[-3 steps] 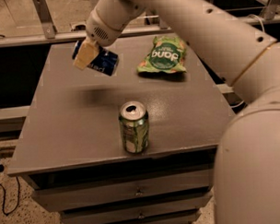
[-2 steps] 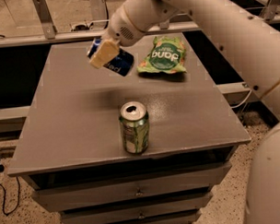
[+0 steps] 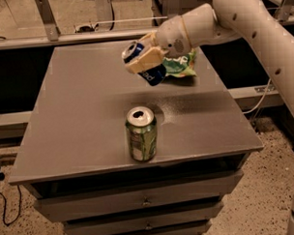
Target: Place pepsi can upright
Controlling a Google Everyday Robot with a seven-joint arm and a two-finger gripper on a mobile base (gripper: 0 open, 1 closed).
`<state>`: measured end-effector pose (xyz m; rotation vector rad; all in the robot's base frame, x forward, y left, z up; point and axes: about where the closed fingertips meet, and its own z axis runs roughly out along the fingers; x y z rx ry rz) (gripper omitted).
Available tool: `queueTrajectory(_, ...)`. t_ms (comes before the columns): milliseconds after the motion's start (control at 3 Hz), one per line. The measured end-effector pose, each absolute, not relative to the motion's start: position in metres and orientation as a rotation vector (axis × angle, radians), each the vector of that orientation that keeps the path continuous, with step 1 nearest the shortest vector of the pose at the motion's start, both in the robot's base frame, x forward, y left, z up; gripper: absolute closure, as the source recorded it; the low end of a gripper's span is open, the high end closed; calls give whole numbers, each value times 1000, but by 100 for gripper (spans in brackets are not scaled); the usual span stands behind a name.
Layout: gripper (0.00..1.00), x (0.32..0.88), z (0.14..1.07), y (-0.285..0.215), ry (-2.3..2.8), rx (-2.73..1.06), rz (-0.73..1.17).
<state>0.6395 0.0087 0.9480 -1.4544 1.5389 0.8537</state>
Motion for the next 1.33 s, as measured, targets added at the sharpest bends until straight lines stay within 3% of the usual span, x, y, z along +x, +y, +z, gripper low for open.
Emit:
queueTrajectory(333,100,633,940,-28,1377,-1333,1016)
queueTrajectory(1333,100,606,928,-74,1250,-1037,1236)
